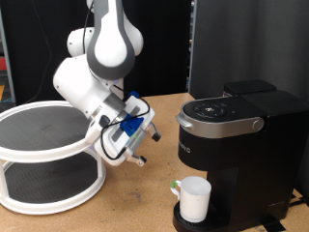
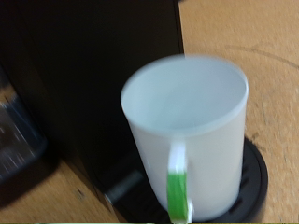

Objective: Make a cup of coffee with the keurig machine

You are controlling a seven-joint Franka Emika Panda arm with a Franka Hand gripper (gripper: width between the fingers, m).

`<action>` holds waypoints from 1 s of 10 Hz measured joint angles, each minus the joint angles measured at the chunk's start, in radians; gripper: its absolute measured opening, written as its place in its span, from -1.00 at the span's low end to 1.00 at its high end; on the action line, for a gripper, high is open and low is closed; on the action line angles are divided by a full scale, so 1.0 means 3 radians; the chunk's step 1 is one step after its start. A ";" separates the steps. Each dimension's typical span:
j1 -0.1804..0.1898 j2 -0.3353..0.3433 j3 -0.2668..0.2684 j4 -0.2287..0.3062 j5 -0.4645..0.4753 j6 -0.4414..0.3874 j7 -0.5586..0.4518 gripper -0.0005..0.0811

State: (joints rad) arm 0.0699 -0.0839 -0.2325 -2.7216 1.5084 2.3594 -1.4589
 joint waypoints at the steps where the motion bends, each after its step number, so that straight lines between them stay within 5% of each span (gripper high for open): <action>1: -0.0035 -0.0123 -0.0029 -0.0007 -0.0153 -0.0098 0.0170 0.99; 4: -0.0135 -0.0480 -0.0108 -0.0051 -0.0533 -0.0370 0.0606 0.99; 6: -0.0138 -0.0473 -0.0107 -0.0046 -0.0610 -0.0418 0.0705 0.99; 10: -0.0150 -0.0797 -0.0169 0.0038 -0.0692 -0.1023 0.1009 0.99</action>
State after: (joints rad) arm 0.0248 -0.3231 -0.2831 -2.7103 1.3008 2.0526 -1.1563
